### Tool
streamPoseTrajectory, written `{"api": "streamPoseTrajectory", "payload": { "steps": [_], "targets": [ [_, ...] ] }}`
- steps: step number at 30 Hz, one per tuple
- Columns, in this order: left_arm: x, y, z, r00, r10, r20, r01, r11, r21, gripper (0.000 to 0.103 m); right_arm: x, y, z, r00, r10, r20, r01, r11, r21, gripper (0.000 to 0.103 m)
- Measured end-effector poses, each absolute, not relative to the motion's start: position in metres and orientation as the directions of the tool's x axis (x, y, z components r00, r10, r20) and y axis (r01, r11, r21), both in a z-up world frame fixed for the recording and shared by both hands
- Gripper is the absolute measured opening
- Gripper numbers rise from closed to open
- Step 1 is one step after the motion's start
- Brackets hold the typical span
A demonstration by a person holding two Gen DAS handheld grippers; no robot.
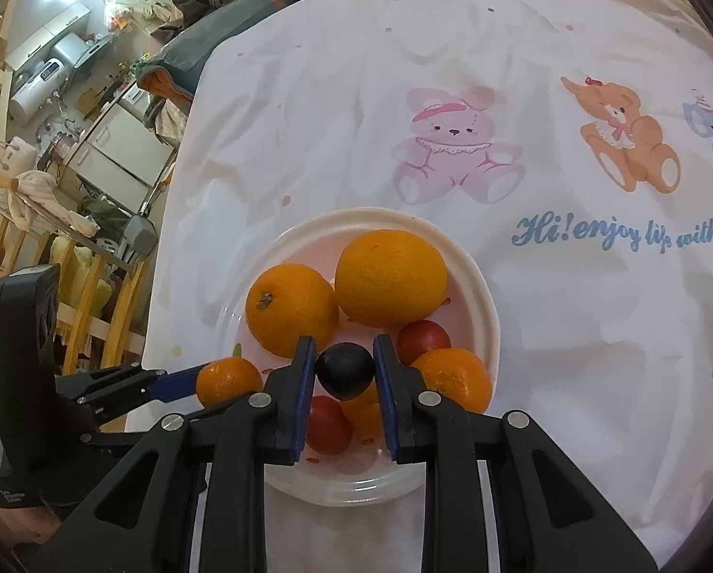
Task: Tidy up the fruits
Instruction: 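Carry the tangerine and dark plum onto the plate and open both tools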
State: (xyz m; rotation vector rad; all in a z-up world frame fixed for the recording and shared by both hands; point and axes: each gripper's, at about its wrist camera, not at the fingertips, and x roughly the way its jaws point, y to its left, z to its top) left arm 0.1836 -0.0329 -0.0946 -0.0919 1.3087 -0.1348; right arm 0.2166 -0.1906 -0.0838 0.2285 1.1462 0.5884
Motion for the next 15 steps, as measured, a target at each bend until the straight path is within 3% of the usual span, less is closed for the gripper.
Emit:
{"api": "streamPoseTrajectory", "payload": {
  "steps": [15],
  "targets": [
    [0.1839, -0.0390, -0.1006, 0.235, -0.156, -0.960, 0.062, 0.987, -0.145, 0.038, 0.2175, -0.1879, -0.0911, 0.269, 0.527, -0.806, -0.308, 0.840, 0.446, 0.027]
  ]
}}
